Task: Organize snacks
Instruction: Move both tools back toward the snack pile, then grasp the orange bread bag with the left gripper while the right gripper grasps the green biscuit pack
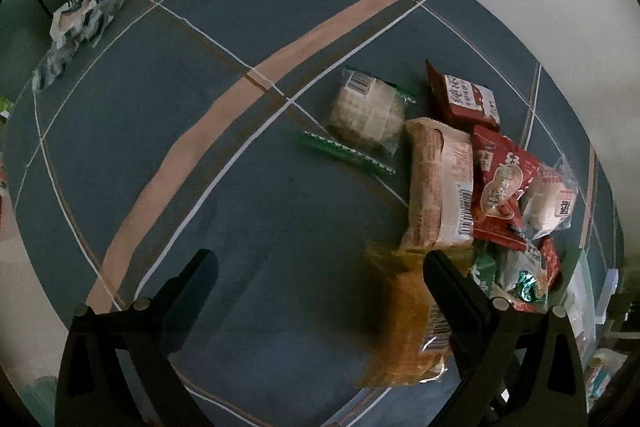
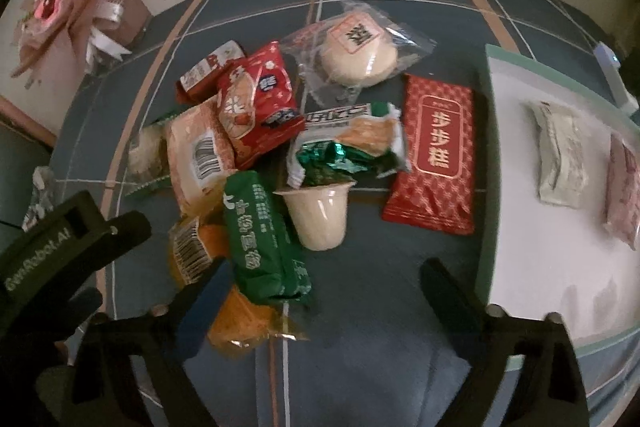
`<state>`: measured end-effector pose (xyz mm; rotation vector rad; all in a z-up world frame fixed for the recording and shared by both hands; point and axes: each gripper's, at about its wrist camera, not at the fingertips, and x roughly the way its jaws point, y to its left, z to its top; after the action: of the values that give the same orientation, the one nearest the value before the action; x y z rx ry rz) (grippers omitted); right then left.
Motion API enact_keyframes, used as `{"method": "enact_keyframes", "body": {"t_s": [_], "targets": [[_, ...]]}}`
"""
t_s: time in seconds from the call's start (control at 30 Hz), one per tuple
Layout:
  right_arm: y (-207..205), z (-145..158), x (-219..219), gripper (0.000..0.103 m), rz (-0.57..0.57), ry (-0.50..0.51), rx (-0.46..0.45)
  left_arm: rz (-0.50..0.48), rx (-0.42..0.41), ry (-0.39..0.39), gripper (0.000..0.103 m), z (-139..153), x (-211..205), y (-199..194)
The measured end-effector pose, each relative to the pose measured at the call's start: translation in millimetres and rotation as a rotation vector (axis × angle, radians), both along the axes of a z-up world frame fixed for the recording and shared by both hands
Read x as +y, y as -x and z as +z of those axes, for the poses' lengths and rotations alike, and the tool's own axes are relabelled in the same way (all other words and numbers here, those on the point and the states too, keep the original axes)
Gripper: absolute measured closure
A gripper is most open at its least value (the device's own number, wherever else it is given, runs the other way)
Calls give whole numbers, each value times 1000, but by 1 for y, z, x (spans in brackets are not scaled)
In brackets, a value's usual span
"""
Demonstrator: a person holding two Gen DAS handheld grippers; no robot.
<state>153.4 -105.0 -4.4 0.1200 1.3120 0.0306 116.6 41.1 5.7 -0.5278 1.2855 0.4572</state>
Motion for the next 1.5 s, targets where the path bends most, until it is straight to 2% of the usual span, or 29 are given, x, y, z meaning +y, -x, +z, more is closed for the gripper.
{"method": "enact_keyframes", "body": {"t_s": [0.07,0.2,0.3,0.4,0.67,0.77,0.87,1.03,1.33,1.5], "targets": [[-3,-1,5,19,9,-20,-5,-5,-2,7,1,-1,-2,0],[-7,-6,20,46,37,-38,-3,-28,-7,24,1,-1,-3,-4],[-6,-14,31,62,51,-63,15,-57,-7,40,1,-2,-11,-6],[-6,-22,34,72,59,-67,27,-86,-6,55,1,-3,-21,-9],[-6,-23,29,72,58,-68,42,-144,7,105,1,-12,-45,-11],[-3,-20,23,72,61,-65,51,-152,14,147,6,-18,-47,-11],[3,-19,12,72,49,-78,64,-159,16,179,21,-19,-46,-3],[6,-20,1,72,23,-100,81,-164,21,216,58,-24,-50,6],[25,-10,-28,73,7,-102,86,-176,-15,216,64,-21,-61,15],[37,4,-46,76,7,-112,65,-178,-68,210,65,-4,-63,21]]}}
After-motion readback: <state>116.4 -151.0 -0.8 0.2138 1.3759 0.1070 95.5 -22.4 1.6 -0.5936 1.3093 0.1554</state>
